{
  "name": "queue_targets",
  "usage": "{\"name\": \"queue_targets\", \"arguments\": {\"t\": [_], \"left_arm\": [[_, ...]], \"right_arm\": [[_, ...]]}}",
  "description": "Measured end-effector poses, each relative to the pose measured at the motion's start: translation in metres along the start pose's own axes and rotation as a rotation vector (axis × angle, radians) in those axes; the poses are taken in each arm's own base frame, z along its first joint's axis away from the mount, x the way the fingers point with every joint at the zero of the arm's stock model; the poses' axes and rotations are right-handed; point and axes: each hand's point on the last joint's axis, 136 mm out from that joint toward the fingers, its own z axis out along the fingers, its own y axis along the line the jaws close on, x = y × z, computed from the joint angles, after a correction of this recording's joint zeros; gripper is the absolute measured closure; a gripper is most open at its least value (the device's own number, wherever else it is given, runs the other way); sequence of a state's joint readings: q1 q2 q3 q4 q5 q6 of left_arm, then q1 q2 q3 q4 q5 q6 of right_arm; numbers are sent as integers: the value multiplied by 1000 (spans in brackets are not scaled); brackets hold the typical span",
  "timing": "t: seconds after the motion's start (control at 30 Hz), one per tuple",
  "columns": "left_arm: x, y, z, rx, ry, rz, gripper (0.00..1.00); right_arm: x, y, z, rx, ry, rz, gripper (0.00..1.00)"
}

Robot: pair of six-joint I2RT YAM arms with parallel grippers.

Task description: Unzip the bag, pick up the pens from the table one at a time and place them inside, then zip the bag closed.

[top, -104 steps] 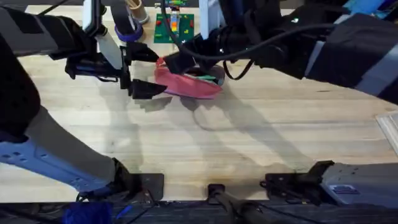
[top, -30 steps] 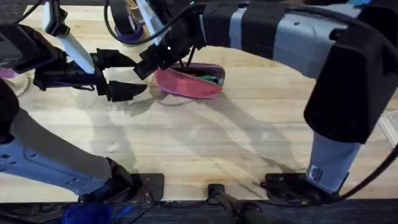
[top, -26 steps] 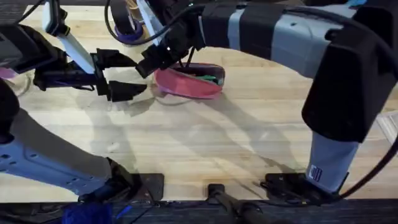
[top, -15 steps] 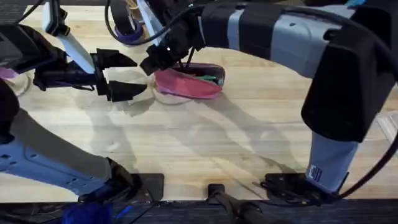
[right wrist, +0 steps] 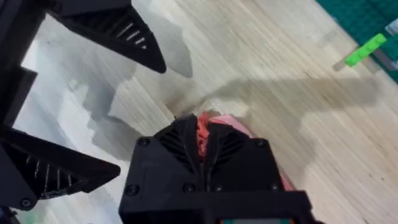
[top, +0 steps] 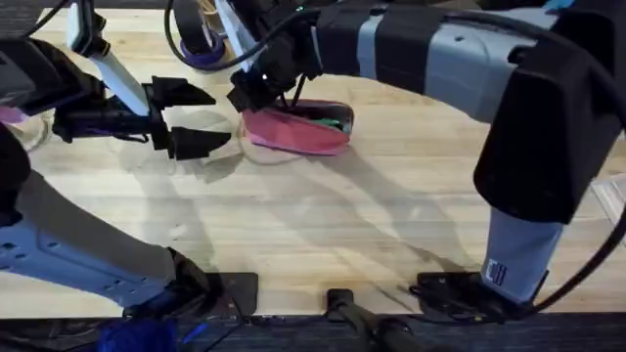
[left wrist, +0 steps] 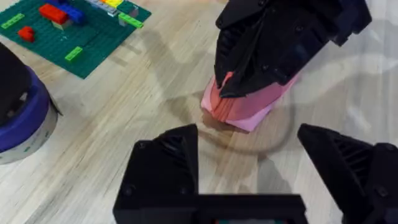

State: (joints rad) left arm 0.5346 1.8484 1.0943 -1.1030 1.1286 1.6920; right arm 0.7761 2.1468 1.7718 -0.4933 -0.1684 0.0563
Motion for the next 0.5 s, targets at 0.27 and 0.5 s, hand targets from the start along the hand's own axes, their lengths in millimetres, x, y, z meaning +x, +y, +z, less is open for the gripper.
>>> {"name": "queue_targets", "arguments": {"t": [0.27, 0.5], "left_arm": [[0, 1, 0, -1, 0, 3, 8], [0, 1, 0, -2, 0, 3, 7]], "right_arm": [[-8, 0, -4, 3, -14, -3, 972], [-8, 0, -10, 14, 23, 5, 971]]}}
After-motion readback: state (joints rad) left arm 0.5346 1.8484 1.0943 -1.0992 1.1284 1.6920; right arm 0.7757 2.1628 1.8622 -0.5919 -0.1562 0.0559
